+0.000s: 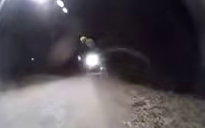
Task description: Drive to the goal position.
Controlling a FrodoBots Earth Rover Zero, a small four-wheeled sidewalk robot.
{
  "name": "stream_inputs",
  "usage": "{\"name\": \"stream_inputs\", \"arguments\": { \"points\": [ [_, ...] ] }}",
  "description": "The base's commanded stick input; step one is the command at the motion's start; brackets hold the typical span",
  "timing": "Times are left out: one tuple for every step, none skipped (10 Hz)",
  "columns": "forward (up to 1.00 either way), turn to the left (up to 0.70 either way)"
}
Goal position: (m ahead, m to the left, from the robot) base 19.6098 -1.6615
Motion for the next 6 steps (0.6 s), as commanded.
{"name": "stream_inputs", "arguments": {
  "points": [
    [1.00, 0.00],
    [1.00, 0.00],
    [1.00, 0.00],
    [1.00, 0.00],
    [1.00, 0.00],
    [1.00, 0.00]
  ]
}}
